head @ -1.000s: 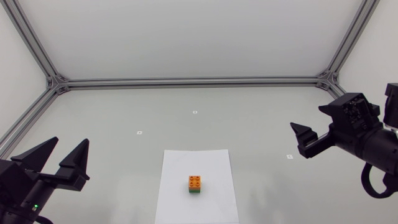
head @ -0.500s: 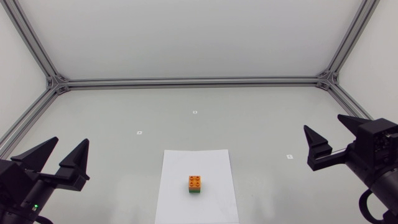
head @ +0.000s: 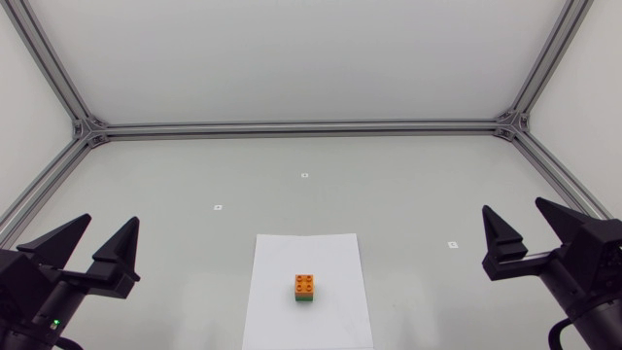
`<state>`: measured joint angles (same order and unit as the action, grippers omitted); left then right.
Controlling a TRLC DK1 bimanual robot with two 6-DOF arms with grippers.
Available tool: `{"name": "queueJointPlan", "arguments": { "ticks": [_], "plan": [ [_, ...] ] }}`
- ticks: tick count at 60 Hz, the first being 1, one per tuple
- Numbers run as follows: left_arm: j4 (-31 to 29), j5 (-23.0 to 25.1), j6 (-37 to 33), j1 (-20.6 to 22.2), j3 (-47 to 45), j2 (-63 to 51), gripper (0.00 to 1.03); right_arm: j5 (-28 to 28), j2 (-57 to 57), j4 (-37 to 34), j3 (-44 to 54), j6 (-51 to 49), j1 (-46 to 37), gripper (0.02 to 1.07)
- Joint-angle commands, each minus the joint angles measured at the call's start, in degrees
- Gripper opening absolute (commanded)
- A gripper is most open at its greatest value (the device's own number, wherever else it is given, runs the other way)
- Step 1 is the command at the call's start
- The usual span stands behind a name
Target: Pick up the orange 2x2 brick with the right arm and stack it on top of the green 2x2 brick in the center
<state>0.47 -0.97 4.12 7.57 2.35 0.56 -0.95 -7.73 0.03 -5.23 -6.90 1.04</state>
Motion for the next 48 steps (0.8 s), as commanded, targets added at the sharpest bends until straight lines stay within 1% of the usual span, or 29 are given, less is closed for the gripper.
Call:
{"name": "queueJointPlan", "arguments": {
  "ticks": [1,13,20,23,29,39,42,48],
  "plan": [
    [-0.56,-0.17,1.15,0.42,-2.35,0.15,0.99,0.67,2.66,0.14,2.37,3.36,-0.62,1.02],
    [-0.56,-0.17,1.15,0.42,-2.35,0.15,0.99,0.95,7.73,-0.03,5.23,6.9,-1.04,1.02],
    [-0.56,-0.17,1.15,0.42,-2.35,0.15,0.99,0.95,7.73,-0.03,5.23,6.9,-1.04,0.98],
    [-0.56,-0.17,1.15,0.42,-2.35,0.15,0.99,0.95,7.73,-0.03,5.23,6.9,-1.04,0.94],
    [-0.56,-0.17,1.07,0.42,-2.35,0.15,0.99,0.95,7.73,-0.03,5.23,6.9,-1.04,0.94],
    [-0.56,-0.17,1.07,0.42,-2.35,0.15,0.99,0.95,7.73,-0.03,5.23,6.9,-1.04,0.97],
    [-0.56,-0.17,1.07,0.42,-2.35,0.15,0.99,0.95,7.73,-0.03,5.23,6.9,-1.04,1.01],
    [-0.56,-0.17,1.15,0.42,-2.35,0.15,0.99,0.95,7.73,-0.03,5.23,6.9,-1.04,1.02]
  ]
}}
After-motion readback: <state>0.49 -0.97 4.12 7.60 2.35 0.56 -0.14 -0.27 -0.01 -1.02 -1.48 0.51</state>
